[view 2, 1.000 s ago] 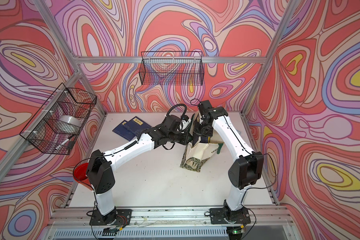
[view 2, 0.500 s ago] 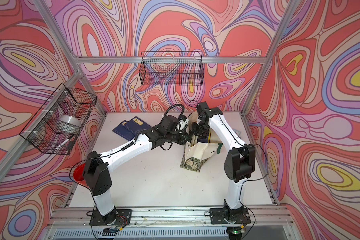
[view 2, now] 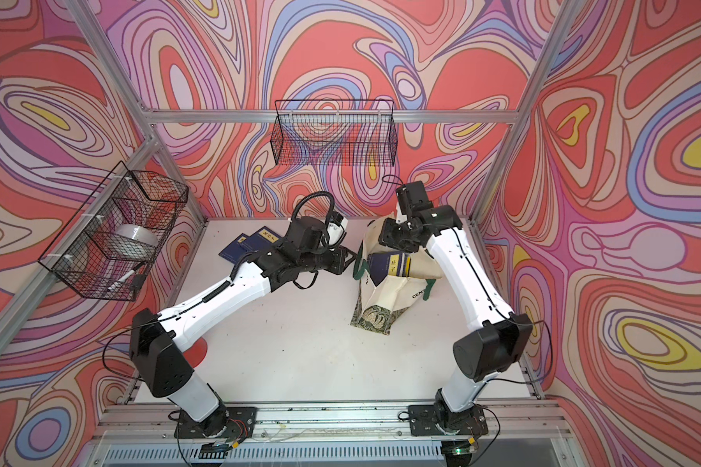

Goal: Put the books into the canvas bag
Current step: Place the book in the canvas bag, then move the books to the center of the board.

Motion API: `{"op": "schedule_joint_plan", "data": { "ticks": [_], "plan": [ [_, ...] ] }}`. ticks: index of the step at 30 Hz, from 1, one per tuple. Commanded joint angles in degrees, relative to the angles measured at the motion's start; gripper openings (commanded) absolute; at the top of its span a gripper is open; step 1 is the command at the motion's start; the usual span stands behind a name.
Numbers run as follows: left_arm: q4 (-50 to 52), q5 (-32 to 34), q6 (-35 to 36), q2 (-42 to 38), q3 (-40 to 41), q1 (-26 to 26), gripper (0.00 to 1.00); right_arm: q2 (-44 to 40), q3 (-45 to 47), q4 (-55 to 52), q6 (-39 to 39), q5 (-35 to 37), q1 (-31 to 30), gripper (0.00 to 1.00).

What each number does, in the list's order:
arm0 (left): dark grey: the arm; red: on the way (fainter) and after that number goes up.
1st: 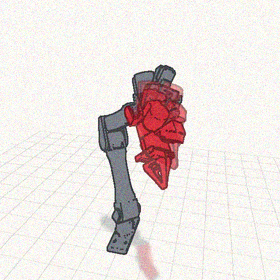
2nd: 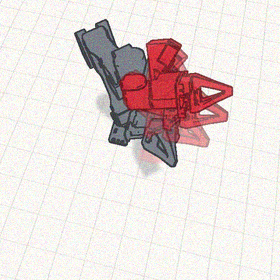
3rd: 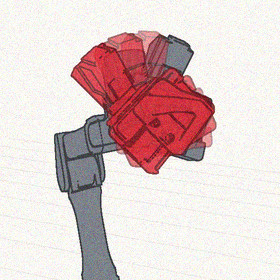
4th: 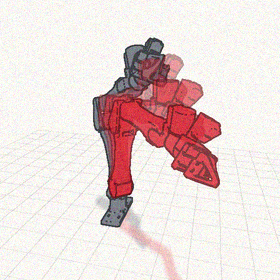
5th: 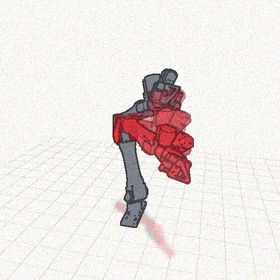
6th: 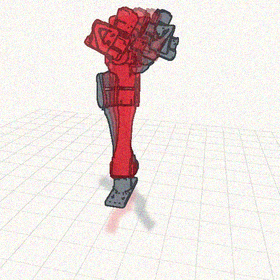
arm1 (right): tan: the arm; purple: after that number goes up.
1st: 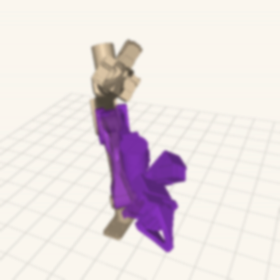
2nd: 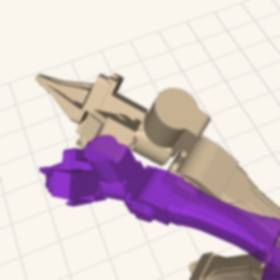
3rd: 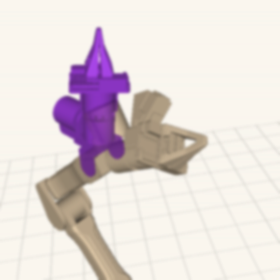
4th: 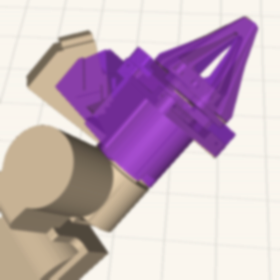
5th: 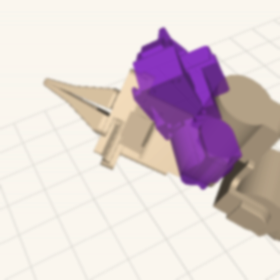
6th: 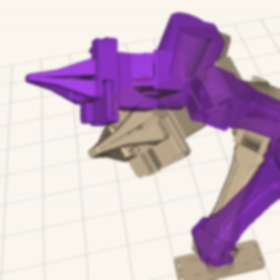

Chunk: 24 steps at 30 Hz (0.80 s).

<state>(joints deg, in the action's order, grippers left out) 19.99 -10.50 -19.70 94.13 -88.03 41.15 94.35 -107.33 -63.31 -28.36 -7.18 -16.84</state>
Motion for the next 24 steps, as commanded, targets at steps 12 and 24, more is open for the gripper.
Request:
{"op": "schedule_joint_plan", "data": {
  "ticks": [12,24],
  "plan": [
    [12.2,11.1,3.3,-3.3,5.1,-15.5,0.79,14.2,-11.6,8.7,2.3,7.8,-17.9,0.47],
    [18.4,17.5,2.9,16.6,-6.0,-27.0,1.0,34.0,-21.2,26.1,6.7,10.4,-23.7,0.48]
  ]
}}
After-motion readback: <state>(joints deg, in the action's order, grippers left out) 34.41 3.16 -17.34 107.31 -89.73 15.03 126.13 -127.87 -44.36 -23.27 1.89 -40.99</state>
